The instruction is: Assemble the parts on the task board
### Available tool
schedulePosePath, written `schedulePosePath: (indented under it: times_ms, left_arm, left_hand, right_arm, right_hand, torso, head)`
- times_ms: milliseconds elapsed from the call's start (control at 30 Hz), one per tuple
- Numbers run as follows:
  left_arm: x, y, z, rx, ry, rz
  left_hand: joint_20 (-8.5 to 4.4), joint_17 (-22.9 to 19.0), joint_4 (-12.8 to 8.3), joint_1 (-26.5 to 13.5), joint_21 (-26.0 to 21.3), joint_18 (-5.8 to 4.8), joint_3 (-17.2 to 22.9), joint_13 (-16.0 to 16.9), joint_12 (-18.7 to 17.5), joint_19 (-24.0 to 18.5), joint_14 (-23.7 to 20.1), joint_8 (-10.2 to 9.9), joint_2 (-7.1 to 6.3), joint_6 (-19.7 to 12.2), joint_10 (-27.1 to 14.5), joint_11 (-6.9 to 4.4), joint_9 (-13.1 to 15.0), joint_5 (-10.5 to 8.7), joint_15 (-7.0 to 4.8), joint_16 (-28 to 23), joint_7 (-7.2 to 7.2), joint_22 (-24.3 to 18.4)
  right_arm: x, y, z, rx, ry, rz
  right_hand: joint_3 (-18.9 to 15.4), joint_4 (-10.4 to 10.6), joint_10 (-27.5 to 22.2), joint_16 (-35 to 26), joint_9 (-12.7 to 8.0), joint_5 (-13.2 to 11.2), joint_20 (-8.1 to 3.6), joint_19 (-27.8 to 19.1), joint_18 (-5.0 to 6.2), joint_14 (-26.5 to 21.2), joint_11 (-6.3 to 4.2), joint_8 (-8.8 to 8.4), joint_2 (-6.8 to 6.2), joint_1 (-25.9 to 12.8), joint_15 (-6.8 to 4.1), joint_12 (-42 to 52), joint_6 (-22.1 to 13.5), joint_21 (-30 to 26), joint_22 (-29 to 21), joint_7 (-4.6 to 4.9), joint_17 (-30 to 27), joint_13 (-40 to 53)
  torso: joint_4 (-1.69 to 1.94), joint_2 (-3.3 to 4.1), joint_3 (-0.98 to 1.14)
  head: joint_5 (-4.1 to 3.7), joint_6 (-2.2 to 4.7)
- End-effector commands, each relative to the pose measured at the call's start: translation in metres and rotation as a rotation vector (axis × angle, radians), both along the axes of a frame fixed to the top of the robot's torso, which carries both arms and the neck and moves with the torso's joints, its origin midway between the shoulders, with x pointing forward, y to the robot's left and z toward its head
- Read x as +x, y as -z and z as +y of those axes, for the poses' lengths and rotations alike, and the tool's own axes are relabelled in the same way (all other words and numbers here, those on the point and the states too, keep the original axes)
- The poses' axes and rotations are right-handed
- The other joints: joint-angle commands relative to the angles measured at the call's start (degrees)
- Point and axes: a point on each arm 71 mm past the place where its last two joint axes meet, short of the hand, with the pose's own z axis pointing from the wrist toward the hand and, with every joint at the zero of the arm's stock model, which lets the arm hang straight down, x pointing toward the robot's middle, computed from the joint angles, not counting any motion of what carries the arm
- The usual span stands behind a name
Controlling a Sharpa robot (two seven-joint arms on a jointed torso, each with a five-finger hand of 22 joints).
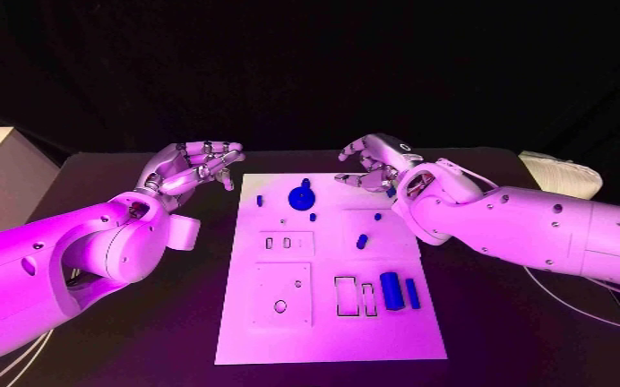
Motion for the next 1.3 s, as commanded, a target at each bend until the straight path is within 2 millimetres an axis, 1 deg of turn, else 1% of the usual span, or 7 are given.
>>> schedulePosePath:
  times_ms: [33, 300, 667, 800, 900, 1067, 1300]
  left_arm:
    - [0.000, -0.001, -0.001, -0.009, 0.015, -0.008]
    - [0.001, 0.000, -0.002, -0.010, 0.018, -0.006]
    - [0.003, 0.001, -0.003, -0.010, 0.021, -0.004]
    - [0.003, 0.001, -0.002, -0.009, 0.018, -0.004]
    - [0.003, 0.001, -0.001, -0.008, 0.016, -0.003]
    - [0.004, 0.002, -0.001, -0.008, 0.016, -0.003]
    - [0.004, 0.002, -0.001, -0.008, 0.016, -0.003]
  left_hand:
    - [0.07, -0.1, -0.4, 0.1, 0.2, 0.39, 0.1, -0.1, -0.1, -0.4, -0.4, -0.3, 0.53, -0.3, -0.3, -0.11, 0.1, -0.31, -0.03, 0.4, -0.03, 0.0]
    - [0.09, -0.1, -0.4, 0.1, 0.3, 0.39, 0.1, -0.1, -0.1, -0.5, -0.4, -0.3, 0.55, -0.3, -0.3, -0.11, 0.1, -0.31, -0.02, 0.4, -0.04, 0.1]
    - [0.09, -0.1, -0.4, 0.1, 0.3, 0.39, 0.1, -0.1, -0.1, -0.5, -0.4, -0.3, 0.55, -0.3, -0.3, -0.12, 0.1, -0.31, -0.02, 0.4, -0.04, 0.1]
    - [0.09, -0.1, -0.4, 0.1, 0.3, 0.39, 0.1, -0.1, -0.1, -0.5, -0.4, -0.3, 0.55, -0.3, -0.3, -0.12, 0.1, -0.31, -0.02, 0.4, -0.04, 0.1]
    - [0.09, -0.1, -0.4, 0.1, 0.3, 0.39, 0.1, -0.1, -0.1, -0.5, -0.4, -0.3, 0.55, -0.3, -0.3, -0.12, 0.1, -0.31, -0.02, 0.4, -0.04, 0.1]
    - [0.09, -0.1, -0.4, 0.1, 0.3, 0.39, 0.1, -0.1, -0.1, -0.5, -0.4, -0.3, 0.55, -0.3, -0.3, -0.12, 0.1, -0.31, -0.02, 0.4, -0.04, 0.1]
    - [0.09, -0.1, -0.4, 0.1, 0.3, 0.39, 0.1, -0.1, -0.1, -0.5, -0.4, -0.3, 0.55, -0.3, -0.3, -0.12, 0.1, -0.31, -0.02, 0.4, -0.04, 0.1]
  right_arm:
    - [-0.002, -0.009, -0.013, 0.170, -0.071, 0.026]
    - [0.001, -0.009, -0.062, 0.167, -0.078, 0.133]
    - [0.005, 0.012, -0.101, 0.055, -0.077, 0.212]
    - [0.003, 0.022, -0.111, 0.036, -0.068, 0.236]
    - [0.003, 0.026, -0.115, 0.028, -0.061, 0.244]
    - [0.005, 0.030, -0.118, 0.020, -0.052, 0.249]
    - [0.009, 0.034, -0.118, 0.008, -0.043, 0.250]
  right_hand:
    - [0.3, -0.1, 5.8, 0.3, -0.1, 0.5, 0.27, 6.0, -0.82, 5.4, 0.10, -0.31, 0.00, 0.9, 0.19, 0.2, 0.1, 0.3, 15.1, 0.33, 12.8, 15.0]
    - [1.2, -1.3, 5.6, 0.3, -0.4, 0.2, 0.41, 6.0, -0.82, 5.4, 0.26, -0.71, -1.06, 3.8, 0.33, -0.1, -0.1, 0.3, 15.1, 0.51, 12.9, 14.8]
    - [1.6, -2.8, 4.9, 0.2, -0.9, 0.1, 0.44, 6.0, -0.82, 5.4, 0.21, -1.44, -2.38, 6.6, 0.32, -0.8, -1.0, 0.3, 15.1, 0.41, 12.8, 14.2]
    - [1.5, -2.8, 4.9, 0.2, -0.9, 0.1, 0.43, 6.0, -0.82, 5.4, 0.20, -1.52, -2.53, 6.8, 0.31, -0.8, -1.2, 0.3, 15.1, 0.40, 12.8, 14.2]
    - [1.4, -2.9, 4.8, 0.2, -1.0, 0.1, 0.43, 6.0, -0.82, 5.4, 0.19, -1.56, -2.57, 6.9, 0.31, -0.9, -1.3, 0.3, 15.1, 0.40, 12.8, 14.1]
    - [1.4, -3.0, 4.9, 0.2, -1.0, 0.2, 0.43, 6.0, -0.82, 5.4, 0.19, -1.60, -2.58, 7.0, 0.30, -0.8, -1.4, 0.3, 15.1, 0.41, 12.8, 14.2]
    - [1.4, -3.0, 4.8, 0.2, -1.1, 0.2, 0.42, 6.0, -0.82, 5.4, 0.21, -1.68, -2.61, 7.2, 0.31, -0.9, -1.6, 0.3, 15.1, 0.44, 12.8, 14.1]
  torso:
    - [-0.58, -0.18, 0.30]
    - [-0.90, -0.22, 0.78]
    - [-0.58, -0.16, 0.50]
    - [-0.58, -0.13, 0.56]
    - [-0.58, -0.10, 0.63]
    - [-0.52, -0.16, 0.50]
    - [-0.44, -0.13, 0.50]
  head:
    - [0.03, 0.26]
    - [-0.27, 0.36]
    - [-1.22, 0.07]
    - [-1.13, -0.09]
    - [-1.17, -0.11]
    - [-1.28, -0.17]
    - [-1.23, -0.28]
